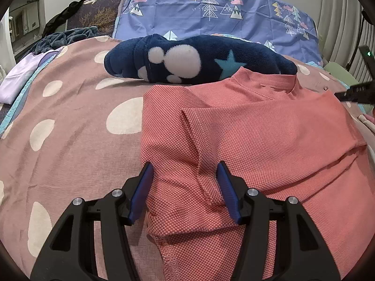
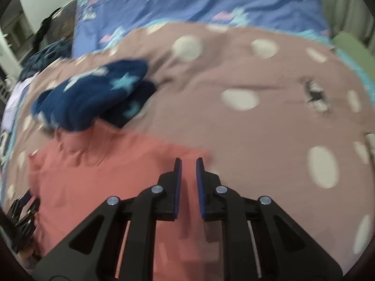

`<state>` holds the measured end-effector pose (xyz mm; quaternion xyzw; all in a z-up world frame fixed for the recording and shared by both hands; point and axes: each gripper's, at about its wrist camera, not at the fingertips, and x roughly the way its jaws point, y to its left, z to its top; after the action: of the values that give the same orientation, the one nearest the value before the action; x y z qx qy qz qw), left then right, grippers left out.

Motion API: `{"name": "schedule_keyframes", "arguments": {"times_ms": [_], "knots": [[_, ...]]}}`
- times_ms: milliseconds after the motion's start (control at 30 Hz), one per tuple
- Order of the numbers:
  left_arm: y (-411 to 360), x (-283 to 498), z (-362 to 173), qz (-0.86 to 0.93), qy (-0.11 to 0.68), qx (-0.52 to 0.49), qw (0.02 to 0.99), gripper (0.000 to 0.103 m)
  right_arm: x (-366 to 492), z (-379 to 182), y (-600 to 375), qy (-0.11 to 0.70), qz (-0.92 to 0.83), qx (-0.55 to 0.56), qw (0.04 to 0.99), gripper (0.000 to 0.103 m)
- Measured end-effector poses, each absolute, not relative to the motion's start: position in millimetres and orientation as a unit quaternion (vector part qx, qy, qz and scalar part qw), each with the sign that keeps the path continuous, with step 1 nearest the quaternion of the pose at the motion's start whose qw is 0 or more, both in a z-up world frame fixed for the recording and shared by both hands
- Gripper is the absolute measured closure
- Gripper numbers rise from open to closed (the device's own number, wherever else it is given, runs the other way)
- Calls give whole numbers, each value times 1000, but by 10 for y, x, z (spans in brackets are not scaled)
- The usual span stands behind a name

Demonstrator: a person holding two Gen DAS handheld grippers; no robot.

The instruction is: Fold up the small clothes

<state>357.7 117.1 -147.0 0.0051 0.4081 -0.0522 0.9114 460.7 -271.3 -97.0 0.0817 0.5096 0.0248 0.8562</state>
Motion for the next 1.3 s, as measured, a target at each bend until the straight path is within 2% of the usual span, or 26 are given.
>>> {"name": "schedule_keyframes", "arguments": {"times_ms": [33, 67, 100, 300, 367, 500, 633, 800, 900, 933, 967, 1033, 1067, 1133, 1167, 1233, 1300], "knots": [[1172, 3579, -1472, -54, 409, 5, 911, 43, 4571, -1016, -2645, 514, 42, 82, 853, 86], [1168, 3580, -1473, -54, 409, 5, 911, 43, 4536, -1051, -2577, 517, 50, 72, 851, 76], [1169, 3580, -1475, -54, 409, 6, 911, 43, 4512, -1069, -2536, 518, 52, 63, 852, 73], [1168, 3581, -1473, -54, 410, 8, 911, 43, 4531, -1154, -2441, 519, 38, 32, 853, 70], [1169, 3581, -1473, -54, 410, 7, 910, 43, 4526, -1171, -2443, 512, 44, 34, 857, 103], [1169, 3579, -1471, -54, 410, 6, 910, 43, 4429, -1050, -2513, 475, 23, 33, 879, 103], [1169, 3580, -1472, -54, 410, 7, 910, 43, 4413, -936, -3000, 445, -54, 73, 891, 103], [1171, 3581, -1470, -54, 411, 7, 910, 43, 4418, -895, -3103, 443, -16, 86, 892, 103], [1172, 3582, -1470, -54, 411, 7, 910, 43, 4412, -861, -2965, 447, 9, 90, 890, 94], [1171, 3582, -1470, -54, 411, 7, 910, 42, 4395, -866, -2920, 450, 21, 94, 888, 88], [1172, 3582, -1470, -54, 411, 7, 910, 43, 4358, -877, -2869, 453, 32, 91, 886, 87], [1172, 3584, -1470, -55, 411, 6, 910, 42, 4301, -1022, -2684, 473, 31, 34, 880, 89], [1172, 3584, -1470, -56, 412, 5, 910, 42, 4280, -1162, -2581, 484, 3, -34, 874, 87], [1188, 3588, -1471, -60, 412, 2, 909, 40, 4144, -1206, -2467, 451, -18, -103, 887, 80], [1197, 3588, -1471, -63, 412, 0, 909, 39, 4047, -1149, -2435, 435, -41, -112, 892, 80], [1238, 3589, -1468, -74, 412, -16, 908, 36, 3717, -941, -2371, 399, -31, -85, 913, 83], [1298, 3587, -1461, -89, 409, -38, 907, 33, 3285, -784, -2235, 368, 32, -74, 926, 80]]}}
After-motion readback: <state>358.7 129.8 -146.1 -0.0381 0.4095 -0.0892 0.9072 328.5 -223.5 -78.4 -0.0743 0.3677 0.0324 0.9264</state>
